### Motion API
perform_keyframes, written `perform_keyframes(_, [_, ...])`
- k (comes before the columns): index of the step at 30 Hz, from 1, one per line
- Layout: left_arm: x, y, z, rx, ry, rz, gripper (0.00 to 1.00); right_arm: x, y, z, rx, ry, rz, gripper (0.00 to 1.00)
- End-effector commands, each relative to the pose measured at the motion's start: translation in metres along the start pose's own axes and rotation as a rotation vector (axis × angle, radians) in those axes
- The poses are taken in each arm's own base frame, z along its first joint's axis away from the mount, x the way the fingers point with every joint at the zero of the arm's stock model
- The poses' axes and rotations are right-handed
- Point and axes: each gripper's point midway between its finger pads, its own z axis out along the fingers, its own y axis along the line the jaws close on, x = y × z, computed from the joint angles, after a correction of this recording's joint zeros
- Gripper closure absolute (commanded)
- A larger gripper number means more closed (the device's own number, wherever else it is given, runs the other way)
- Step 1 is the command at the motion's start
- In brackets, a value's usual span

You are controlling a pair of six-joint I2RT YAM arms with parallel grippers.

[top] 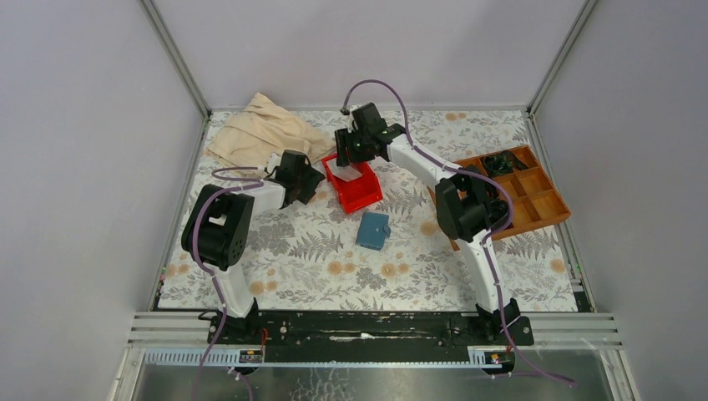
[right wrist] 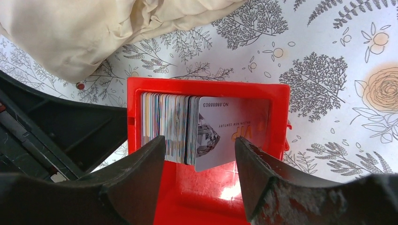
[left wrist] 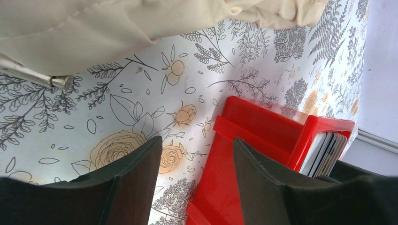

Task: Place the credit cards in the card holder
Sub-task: Adjust the storage box at the center of the board.

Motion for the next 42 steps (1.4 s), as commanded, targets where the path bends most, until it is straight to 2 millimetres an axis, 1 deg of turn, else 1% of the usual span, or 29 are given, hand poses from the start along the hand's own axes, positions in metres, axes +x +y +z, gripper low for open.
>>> perform_keyframes(1, [0.013,0.039,0.003,-0.113,0.058,0.042,0.35,-0.016,0.009,-0.002,-0.066,-0.040,0.030,0.38])
perform_keyframes(9, [0.014,0.037,0.004,-0.106,0.063,0.051,0.36,-0.004,0.010,0.005,-0.108,0.008,0.076,0.46])
perform_keyframes(12, [0.015,0.037,0.005,-0.103,0.067,0.050,0.36,0.002,0.010,0.006,-0.112,0.024,0.086,0.52])
perform_keyframes(14, [0.015,0.036,0.005,-0.100,0.070,0.048,0.36,0.000,0.012,0.003,-0.118,0.019,0.091,0.56])
perform_keyframes(17, [0.017,0.036,0.005,-0.097,0.077,0.046,0.36,-0.002,0.014,-0.001,-0.122,0.010,0.099,0.59])
perform_keyframes(29, [0.020,0.042,0.003,-0.102,0.089,0.041,0.37,-0.021,0.031,-0.024,-0.157,-0.029,0.108,0.60])
perform_keyframes(38, [0.021,0.040,0.001,-0.093,0.090,0.041,0.37,-0.023,0.038,-0.032,-0.161,-0.029,0.100,0.63])
perform_keyframes(42, [0.021,0.040,0.001,-0.091,0.091,0.040,0.37,-0.028,0.041,-0.038,-0.162,-0.040,0.094,0.63])
